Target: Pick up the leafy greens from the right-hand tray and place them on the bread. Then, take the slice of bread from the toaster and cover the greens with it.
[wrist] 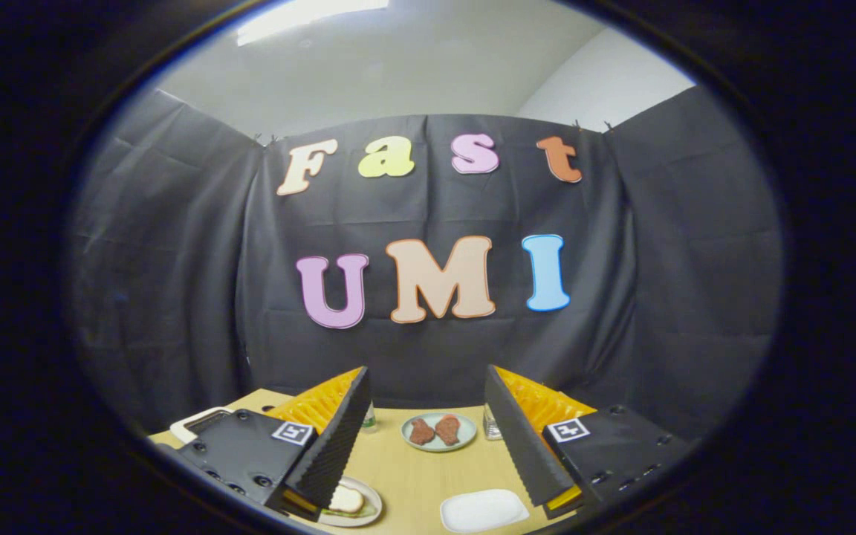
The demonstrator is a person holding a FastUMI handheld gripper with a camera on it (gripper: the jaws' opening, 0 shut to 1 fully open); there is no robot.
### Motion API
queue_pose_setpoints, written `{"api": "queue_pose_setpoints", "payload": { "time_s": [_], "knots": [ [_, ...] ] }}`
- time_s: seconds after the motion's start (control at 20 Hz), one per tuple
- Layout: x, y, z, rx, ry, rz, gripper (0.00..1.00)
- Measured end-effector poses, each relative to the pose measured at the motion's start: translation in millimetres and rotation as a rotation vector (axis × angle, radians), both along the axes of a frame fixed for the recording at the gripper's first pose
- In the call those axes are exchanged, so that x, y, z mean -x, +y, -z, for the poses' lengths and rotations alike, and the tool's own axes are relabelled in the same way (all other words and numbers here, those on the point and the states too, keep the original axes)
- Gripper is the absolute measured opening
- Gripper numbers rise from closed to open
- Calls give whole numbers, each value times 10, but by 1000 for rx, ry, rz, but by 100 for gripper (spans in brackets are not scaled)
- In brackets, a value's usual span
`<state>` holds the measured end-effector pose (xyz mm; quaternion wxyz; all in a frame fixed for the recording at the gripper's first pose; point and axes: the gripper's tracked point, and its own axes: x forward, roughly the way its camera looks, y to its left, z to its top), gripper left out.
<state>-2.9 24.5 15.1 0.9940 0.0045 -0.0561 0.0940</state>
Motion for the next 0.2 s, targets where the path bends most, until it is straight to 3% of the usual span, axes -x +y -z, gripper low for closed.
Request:
{"api": "queue_pose_setpoints", "payload": {
  "time_s": [0.2],
  "knots": [
    [0,-93,-5,13,5,23,98]
  ]
}}
